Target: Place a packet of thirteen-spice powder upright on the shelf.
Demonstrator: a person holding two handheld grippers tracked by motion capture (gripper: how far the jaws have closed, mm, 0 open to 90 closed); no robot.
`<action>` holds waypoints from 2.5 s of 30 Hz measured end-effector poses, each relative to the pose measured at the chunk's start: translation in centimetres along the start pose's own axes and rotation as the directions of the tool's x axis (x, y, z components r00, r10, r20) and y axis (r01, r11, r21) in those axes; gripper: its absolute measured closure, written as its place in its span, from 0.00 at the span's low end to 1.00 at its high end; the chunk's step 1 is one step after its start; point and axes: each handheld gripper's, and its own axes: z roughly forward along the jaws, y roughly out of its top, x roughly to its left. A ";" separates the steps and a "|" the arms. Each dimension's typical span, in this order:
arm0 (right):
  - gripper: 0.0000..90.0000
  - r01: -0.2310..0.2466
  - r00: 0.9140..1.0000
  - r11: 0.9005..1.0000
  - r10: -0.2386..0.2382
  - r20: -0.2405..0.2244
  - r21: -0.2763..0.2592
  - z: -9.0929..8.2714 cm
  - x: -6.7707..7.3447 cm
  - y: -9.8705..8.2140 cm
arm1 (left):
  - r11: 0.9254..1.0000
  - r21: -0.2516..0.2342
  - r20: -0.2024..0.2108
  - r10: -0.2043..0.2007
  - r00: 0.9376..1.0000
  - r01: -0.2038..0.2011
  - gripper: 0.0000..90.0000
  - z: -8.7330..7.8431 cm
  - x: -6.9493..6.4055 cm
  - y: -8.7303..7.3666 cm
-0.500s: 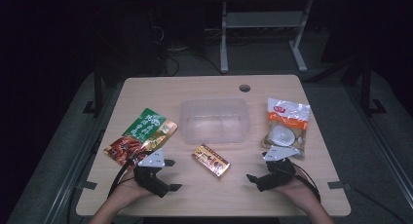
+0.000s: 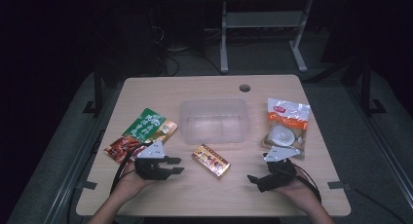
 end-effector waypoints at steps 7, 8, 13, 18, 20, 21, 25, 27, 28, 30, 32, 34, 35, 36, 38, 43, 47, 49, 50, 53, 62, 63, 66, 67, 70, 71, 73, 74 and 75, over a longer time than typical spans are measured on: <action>0.03 0.006 1.000 1.000 -0.006 -0.007 0.007 0.1 0.2 0.0 | 1.000 -0.005 0.020 0.026 0.999 -0.026 1.00 1.3 0.6 2.1; 0.03 0.002 1.000 1.000 -0.002 -0.005 0.009 0.2 0.2 0.0 | 0.999 -0.005 0.019 0.034 0.999 -0.034 1.00 1.7 0.6 2.5; 0.03 0.004 1.000 1.000 -0.004 -0.007 0.008 0.2 0.1 0.0 | 0.998 -0.005 0.033 0.069 0.997 -0.069 1.00 4.0 1.0 4.3; 0.03 -0.006 1.000 1.000 0.006 -0.009 0.016 0.3 0.1 -0.1 | 0.996 0.001 0.032 0.094 0.995 -0.094 1.00 5.3 1.3 5.3; 0.03 -0.005 1.000 1.000 0.005 -0.008 0.015 0.3 0.2 -0.1 | 0.994 0.005 0.027 0.109 0.994 -0.109 1.00 6.0 1.4 5.8; 0.03 -0.001 1.000 1.000 0.001 -0.010 0.019 0.3 0.2 -0.1 | 0.992 0.012 0.024 0.122 0.992 -0.122 1.00 6.7 1.6 6.1; 0.03 0.001 1.000 1.000 -0.001 -0.012 0.026 0.4 0.2 -0.1 | 0.991 0.022 0.027 0.132 0.991 -0.132 1.00 7.8 1.7 6.5; 0.03 0.003 1.000 1.000 -0.002 -0.013 0.026 0.4 0.2 -0.1 | 0.990 0.029 0.029 0.134 0.991 -0.134 1.00 8.9 1.9 6.9; 0.03 0.003 1.000 1.000 -0.002 -0.013 0.026 0.4 0.2 -0.1 | 0.990 0.029 0.029 0.134 0.991 -0.134 1.00 8.9 1.9 6.9; 0.03 0.003 1.000 1.000 -0.002 -0.013 0.026 0.3 0.2 -0.1 | 0.990 0.032 0.033 0.133 0.991 -0.134 1.00 9.5 2.1 7.0; 0.03 0.001 1.000 1.000 -0.001 -0.013 0.026 0.3 0.2 -0.1 | 0.991 0.039 0.038 0.128 0.991 -0.129 1.00 10.1 2.3 7.0; 0.03 0.001 1.000 1.000 -0.001 -0.014 0.025 0.3 0.2 -0.1 | 0.990 0.050 0.039 0.127 0.991 -0.129 1.00 10.6 2.5 6.9; 0.03 0.001 1.000 1.000 0.000 -0.014 0.024 0.3 0.2 -0.1 | 0.990 0.063 0.038 0.128 0.991 -0.130 1.00 11.1 2.6 6.8; 0.03 0.001 1.000 1.000 0.000 -0.014 0.024 0.3 0.2 -0.1 | 0.990 0.063 0.038 0.128 0.991 -0.130 1.00 11.1 2.6 6.8; 0.03 0.001 1.000 1.000 -0.001 -0.014 0.024 0.3 0.2 -0.1 | 0.989 0.071 0.033 0.129 0.991 -0.131 1.00 11.4 2.6 6.7; 0.03 0.002 1.000 1.000 -0.002 -0.017 0.024 0.3 0.2 -0.1 | 0.984 0.101 0.012 0.146 0.989 -0.146 1.00 11.7 2.9 6.5; 0.03 0.003 1.000 1.000 -0.003 -0.017 0.025 0.3 0.2 -0.1 | 0.987 0.094 0.015 0.133 0.991 -0.134 1.00 11.7 2.9 6.4; 0.03 0.005 1.000 1.000 -0.005 -0.019 0.022 0.2 0.2 -0.1 | 0.986 0.101 0.017 0.130 0.991 -0.131 1.00 11.6 2.9 6.4; 0.03 0.005 1.000 1.000 -0.005 -0.019 0.022 0.2 0.2 -0.1 | 0.986 0.101 0.017 0.130 0.991 -0.131 1.00 11.6 2.9 6.4; 0.03 0.003 1.000 1.000 -0.003 -0.019 0.026 0.2 0.2 -0.1 | 0.985 0.115 0.028 0.126 0.992 -0.129 1.00 11.3 2.9 6.3; 0.03 -0.001 1.000 1.000 0.002 -0.018 0.025 0.2 0.1 -0.2 | 0.980 0.153 0.063 0.115 0.991 -0.123 1.00 9.7 2.1 5.3; 0.03 -0.001 1.000 1.000 0.002 -0.018 0.025 0.2 0.2 -0.2 | 0.981 0.155 0.068 0.111 0.991 -0.121 1.00 9.5 2.0 5.2; 0.03 -0.002 1.000 1.000 0.002 -0.017 0.025 0.2 0.2 -0.2 | 0.976 0.170 0.074 0.122 0.990 -0.133 1.00 8.9 1.7 4.8; 0.03 -0.004 1.000 1.000 0.004 -0.017 0.027 0.2 0.2 -0.2 | 0.976 0.172 0.069 0.126 0.990 -0.136 1.00 8.6 1.5 4.6; 0.03 -0.003 1.000 1.000 0.003 -0.017 0.028 0.2 0.2 -0.2 | 0.977 0.171 0.059 0.119 0.991 -0.128 1.00 8.4 1.8 4.5; 0.03 -0.003 1.000 1.000 0.003 -0.017 0.027 0.2 0.2 -0.2 | 0.978 0.175 0.049 0.107 0.993 -0.114 1.00 8.2 2.4 4.5; 0.03 -0.002 1.000 1.000 0.002 -0.017 0.026 0.2 0.2 -0.1 | 0.979 0.175 0.040 0.100 0.994 -0.105 1.00 8.1 2.8 4.4; 0.03 0.000 1.000 1.000 0.000 -0.016 0.025 0.2 0.2 -0.2 | 0.981 0.172 0.034 0.089 0.995 -0.094 1.00 7.9 3.0 4.2; 0.03 0.001 1.000 1.000 -0.001 -0.016 0.024 0.1 0.2 -0.2 | 0.980 0.179 0.032 0.084 0.996 -0.088 1.00 7.7 3.2 4.0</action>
